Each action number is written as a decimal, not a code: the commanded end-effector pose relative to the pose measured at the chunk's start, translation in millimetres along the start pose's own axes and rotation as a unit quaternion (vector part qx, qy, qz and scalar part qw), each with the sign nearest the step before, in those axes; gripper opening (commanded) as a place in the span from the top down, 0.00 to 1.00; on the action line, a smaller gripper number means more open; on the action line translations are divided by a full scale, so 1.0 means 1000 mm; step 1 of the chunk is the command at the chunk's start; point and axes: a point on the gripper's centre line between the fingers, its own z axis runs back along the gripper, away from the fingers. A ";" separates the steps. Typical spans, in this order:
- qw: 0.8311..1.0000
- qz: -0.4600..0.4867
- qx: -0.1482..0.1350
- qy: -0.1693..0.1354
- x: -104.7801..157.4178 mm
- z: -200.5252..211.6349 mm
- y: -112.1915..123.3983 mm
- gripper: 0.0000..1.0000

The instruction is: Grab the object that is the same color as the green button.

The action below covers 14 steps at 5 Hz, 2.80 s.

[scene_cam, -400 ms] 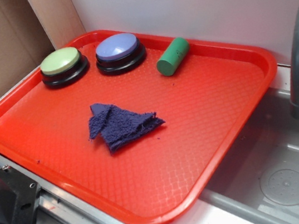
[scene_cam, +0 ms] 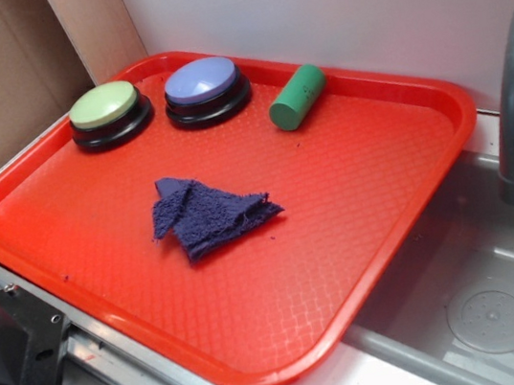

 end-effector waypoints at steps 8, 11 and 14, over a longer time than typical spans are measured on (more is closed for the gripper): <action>0.988 0.149 0.016 -0.042 0.188 -0.180 0.000 0.00; 0.988 0.151 0.000 -0.031 0.209 -0.220 -0.010 0.00; 0.987 0.156 0.022 -0.034 0.205 -0.220 -0.012 1.00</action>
